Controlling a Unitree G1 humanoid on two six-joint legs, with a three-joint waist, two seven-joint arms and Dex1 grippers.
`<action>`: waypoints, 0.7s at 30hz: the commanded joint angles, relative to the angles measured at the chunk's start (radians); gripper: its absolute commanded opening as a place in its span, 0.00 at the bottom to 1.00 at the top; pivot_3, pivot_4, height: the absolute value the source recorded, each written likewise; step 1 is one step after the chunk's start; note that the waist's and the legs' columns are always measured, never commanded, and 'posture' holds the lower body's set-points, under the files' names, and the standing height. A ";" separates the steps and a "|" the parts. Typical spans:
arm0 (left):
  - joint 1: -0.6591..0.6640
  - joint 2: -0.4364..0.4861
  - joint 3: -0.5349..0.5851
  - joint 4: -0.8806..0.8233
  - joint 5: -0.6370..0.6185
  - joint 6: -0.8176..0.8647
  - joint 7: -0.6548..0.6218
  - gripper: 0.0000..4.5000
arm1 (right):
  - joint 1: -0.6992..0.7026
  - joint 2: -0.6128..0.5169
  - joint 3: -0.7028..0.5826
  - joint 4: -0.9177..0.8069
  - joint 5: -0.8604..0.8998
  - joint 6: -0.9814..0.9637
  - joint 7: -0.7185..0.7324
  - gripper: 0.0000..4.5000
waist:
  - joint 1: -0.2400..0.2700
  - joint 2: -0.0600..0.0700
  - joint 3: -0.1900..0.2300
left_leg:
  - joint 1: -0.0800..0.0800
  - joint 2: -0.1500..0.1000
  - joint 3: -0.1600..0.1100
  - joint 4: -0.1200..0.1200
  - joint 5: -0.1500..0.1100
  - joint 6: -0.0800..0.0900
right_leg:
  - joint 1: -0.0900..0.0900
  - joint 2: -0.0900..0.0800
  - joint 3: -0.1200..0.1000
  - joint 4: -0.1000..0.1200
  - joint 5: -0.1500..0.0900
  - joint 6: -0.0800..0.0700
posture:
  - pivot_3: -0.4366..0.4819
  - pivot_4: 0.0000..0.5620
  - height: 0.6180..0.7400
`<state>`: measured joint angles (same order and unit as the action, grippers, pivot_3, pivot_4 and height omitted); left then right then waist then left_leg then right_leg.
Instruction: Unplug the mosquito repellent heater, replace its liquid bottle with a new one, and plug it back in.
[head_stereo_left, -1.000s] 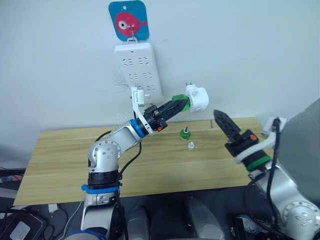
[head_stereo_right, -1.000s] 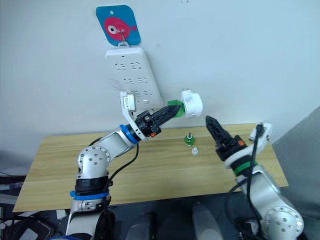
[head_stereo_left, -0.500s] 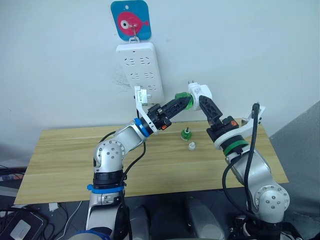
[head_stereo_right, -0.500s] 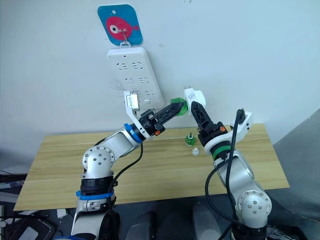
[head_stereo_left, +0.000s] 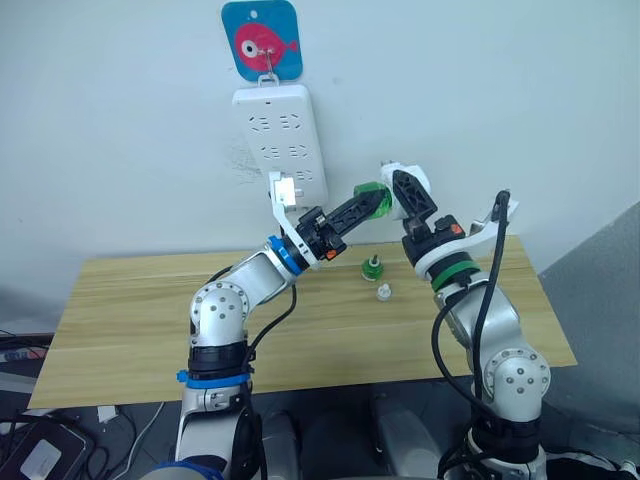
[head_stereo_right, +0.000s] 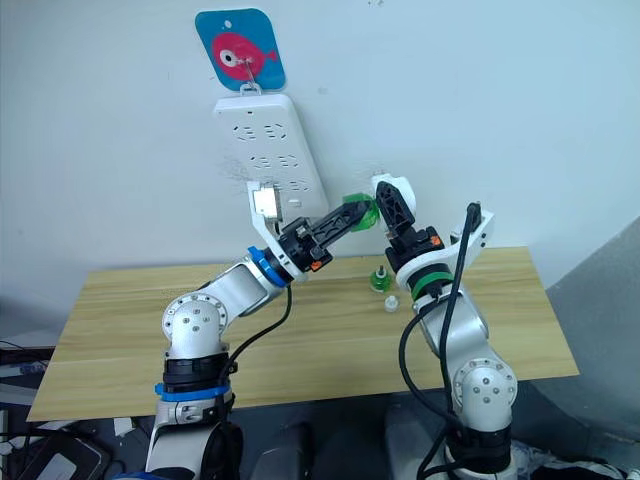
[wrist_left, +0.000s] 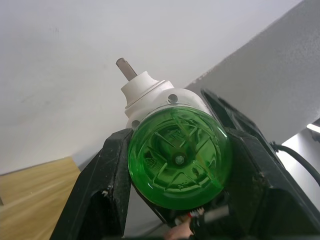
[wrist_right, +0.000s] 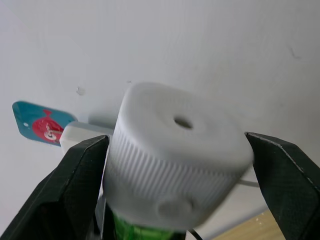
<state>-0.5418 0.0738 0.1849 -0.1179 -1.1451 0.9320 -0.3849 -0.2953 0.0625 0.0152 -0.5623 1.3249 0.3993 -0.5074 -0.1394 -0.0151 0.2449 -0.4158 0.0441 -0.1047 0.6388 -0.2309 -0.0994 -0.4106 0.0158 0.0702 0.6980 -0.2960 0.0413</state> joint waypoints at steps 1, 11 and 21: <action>0.003 0.006 0.001 -0.045 -0.038 -0.002 -0.019 0.52 | -0.020 0.051 -0.001 -0.012 0.005 -0.032 0.026 1.00 | 0.000 0.000 0.000 | 0.000 0.000 0.000 0.000 0.000 0.000 | 0.000 0.000 0.000 0.000 0.000 0.000 | 0.26 0.37 1.00; 0.018 0.024 -0.010 -0.030 -0.027 -0.019 -0.054 0.52 | -0.022 0.065 0.032 -0.003 0.018 -0.065 0.028 0.70 | 0.000 0.000 0.000 | 0.000 0.000 0.000 0.000 0.000 0.000 | 0.000 0.000 0.000 0.000 0.000 0.000 | 0.27 0.37 1.00; -0.002 0.026 -0.013 -0.080 -0.078 0.017 0.012 0.52 | -0.023 0.049 0.042 -0.001 0.017 -0.061 0.041 0.70 | 0.001 0.000 0.000 | 0.000 0.000 0.000 0.000 0.000 0.000 | 0.000 0.000 0.000 0.000 0.000 0.000 | 0.27 0.37 1.00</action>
<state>-0.5235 0.1028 0.1829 -0.1431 -1.1934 0.9405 -0.3822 -0.3100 0.0682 0.0380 -0.5412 1.3386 0.3346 -0.4794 -0.1387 -0.0151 0.2449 -0.4159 0.0441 -0.1050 0.6387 -0.2309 -0.0994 -0.4105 0.0158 0.0700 0.6981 -0.2960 0.0412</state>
